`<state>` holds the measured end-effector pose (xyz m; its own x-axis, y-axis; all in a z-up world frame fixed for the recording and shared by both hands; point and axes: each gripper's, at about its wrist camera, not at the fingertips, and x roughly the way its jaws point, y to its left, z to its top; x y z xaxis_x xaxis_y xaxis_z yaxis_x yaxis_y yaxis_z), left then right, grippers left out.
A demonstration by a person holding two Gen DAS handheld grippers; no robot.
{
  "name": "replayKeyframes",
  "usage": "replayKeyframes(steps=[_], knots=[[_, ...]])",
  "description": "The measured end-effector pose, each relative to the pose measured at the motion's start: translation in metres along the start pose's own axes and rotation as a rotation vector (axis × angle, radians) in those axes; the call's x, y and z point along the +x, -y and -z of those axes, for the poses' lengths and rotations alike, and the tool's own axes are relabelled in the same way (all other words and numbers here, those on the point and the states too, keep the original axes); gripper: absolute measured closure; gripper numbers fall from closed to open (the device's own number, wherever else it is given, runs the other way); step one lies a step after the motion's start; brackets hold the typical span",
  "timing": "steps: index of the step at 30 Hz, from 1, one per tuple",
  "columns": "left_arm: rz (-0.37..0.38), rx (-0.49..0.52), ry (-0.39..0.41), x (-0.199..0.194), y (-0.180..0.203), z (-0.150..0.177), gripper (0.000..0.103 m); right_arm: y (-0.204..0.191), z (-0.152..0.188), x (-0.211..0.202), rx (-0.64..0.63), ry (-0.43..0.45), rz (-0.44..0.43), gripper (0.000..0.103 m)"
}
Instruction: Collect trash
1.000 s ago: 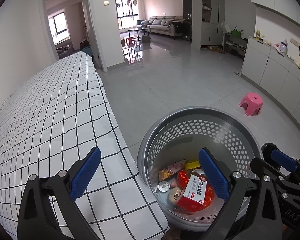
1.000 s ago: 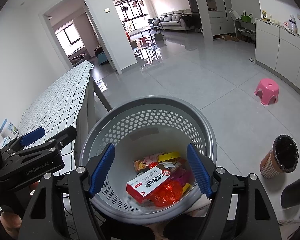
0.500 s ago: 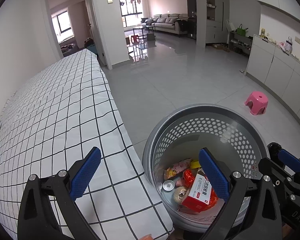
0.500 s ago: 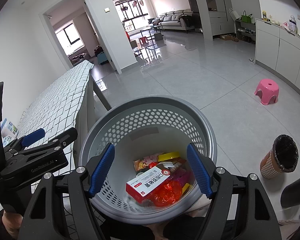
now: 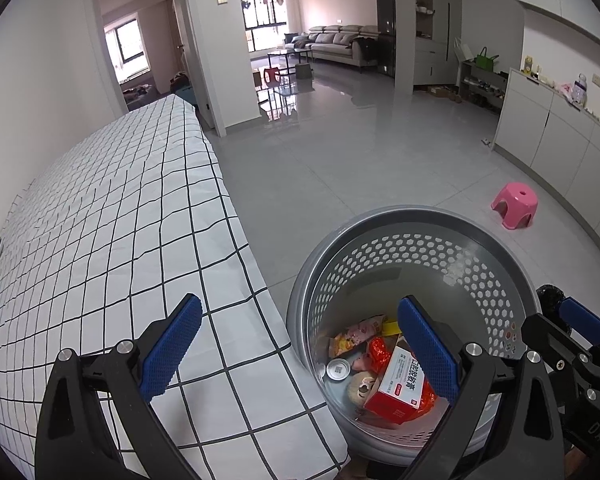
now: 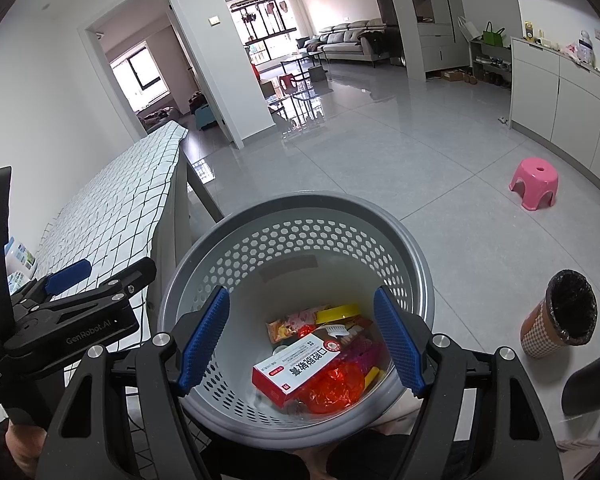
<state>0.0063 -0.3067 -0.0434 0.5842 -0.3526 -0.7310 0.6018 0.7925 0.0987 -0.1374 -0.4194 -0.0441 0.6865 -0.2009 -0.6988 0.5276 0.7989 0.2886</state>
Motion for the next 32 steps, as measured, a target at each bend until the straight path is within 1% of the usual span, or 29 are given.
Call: replayKeyframes(steps=[16, 32], knots=[[0.005, 0.018, 0.013, -0.0046, 0.0031, 0.0013, 0.007, 0.0003, 0.0, -0.0001, 0.0, 0.0, 0.0, 0.031], [0.008, 0.005, 0.014, -0.0072, 0.0006, 0.0009, 0.007, 0.0007, -0.0008, -0.0009, 0.0, -0.003, 0.0, 0.031]])
